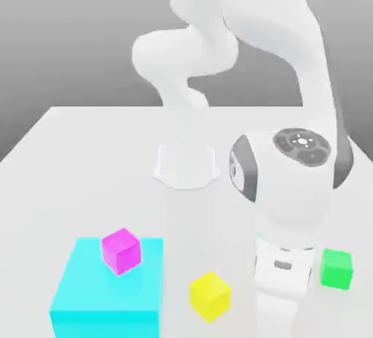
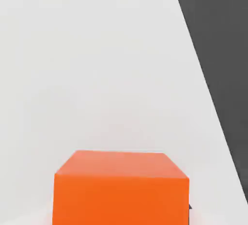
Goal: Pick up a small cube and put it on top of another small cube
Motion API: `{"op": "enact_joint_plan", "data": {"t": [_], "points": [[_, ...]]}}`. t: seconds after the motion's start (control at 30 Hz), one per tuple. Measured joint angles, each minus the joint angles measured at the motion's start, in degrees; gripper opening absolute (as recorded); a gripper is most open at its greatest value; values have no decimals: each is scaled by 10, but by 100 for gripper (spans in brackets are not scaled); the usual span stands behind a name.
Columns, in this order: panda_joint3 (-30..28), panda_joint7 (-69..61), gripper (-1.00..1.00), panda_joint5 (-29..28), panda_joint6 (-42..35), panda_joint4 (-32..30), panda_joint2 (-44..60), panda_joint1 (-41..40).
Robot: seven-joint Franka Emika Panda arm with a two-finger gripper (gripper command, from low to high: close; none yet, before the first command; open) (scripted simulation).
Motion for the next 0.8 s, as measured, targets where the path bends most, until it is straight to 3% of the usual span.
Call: {"op": "enact_joint_plan", "data": {"t": [0.2,0.5,0.67,0.7,0.8], "points": [[-59,16,-100,-10,-73,-41,-113,-50],[-112,85,-100,-89,-163,-111,-279,-181],[-124,70,-100,-67,-81,-136,-220,-185],[-125,66,100,-63,-65,-139,-207,-184],[-125,66,100,-63,-65,-139,-207,-184]]}}
